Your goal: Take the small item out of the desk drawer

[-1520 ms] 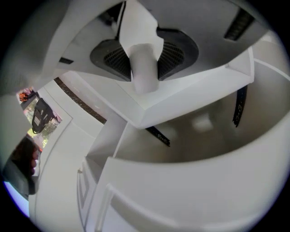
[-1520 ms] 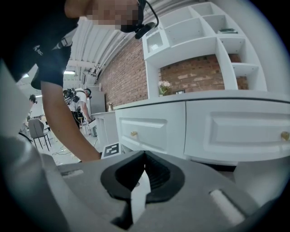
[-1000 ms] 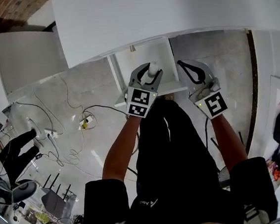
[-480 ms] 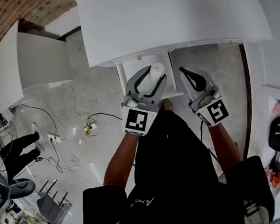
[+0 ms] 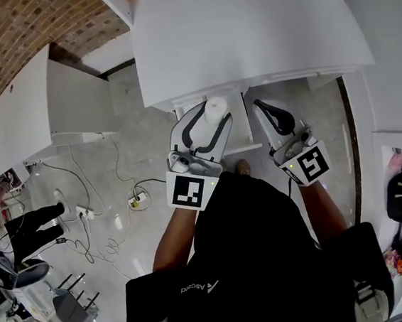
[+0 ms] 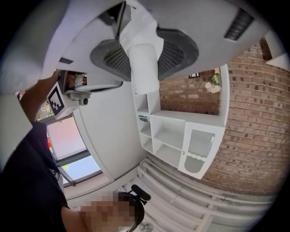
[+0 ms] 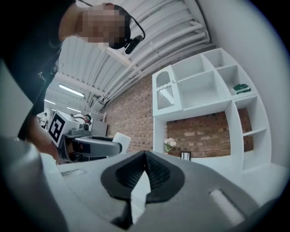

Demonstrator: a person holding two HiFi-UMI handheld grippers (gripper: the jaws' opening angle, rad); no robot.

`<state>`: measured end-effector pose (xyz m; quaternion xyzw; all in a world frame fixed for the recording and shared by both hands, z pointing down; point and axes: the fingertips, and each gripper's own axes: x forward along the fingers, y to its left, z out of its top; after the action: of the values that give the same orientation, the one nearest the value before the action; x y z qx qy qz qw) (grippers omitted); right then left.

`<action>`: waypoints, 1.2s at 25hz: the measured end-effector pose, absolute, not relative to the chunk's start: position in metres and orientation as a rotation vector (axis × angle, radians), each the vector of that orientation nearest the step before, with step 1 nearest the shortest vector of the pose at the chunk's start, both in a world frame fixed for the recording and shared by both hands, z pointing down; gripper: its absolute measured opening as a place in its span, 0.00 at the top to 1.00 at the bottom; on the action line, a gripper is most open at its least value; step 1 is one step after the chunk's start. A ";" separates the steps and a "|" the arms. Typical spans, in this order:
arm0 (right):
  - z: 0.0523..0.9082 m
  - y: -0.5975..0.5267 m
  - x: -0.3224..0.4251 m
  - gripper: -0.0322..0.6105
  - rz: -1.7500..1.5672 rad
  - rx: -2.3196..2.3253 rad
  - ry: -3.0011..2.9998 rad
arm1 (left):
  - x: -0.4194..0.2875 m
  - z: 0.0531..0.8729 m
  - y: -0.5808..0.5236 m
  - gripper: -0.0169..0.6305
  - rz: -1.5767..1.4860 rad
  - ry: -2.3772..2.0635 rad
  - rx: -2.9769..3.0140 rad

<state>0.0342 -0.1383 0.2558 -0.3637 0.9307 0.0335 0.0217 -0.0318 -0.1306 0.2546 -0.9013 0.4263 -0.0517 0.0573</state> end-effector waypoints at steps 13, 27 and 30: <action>0.197 -0.118 0.017 0.95 0.232 -1.069 2.819 | -0.047 0.212 -0.109 0.69 -0.035 1.304 -2.729; 0.197 -0.120 0.024 0.95 0.207 -1.101 2.825 | -0.045 0.217 -0.113 0.69 -0.003 1.280 -2.756; 0.197 -0.118 0.025 0.95 0.215 -1.097 2.825 | -0.044 0.219 -0.112 0.69 -0.005 1.282 -2.762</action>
<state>0.0250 -0.1183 0.1970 -0.3606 0.9286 0.0706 0.0519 -0.0444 -0.1120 0.2190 -0.9059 0.4206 -0.0016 0.0484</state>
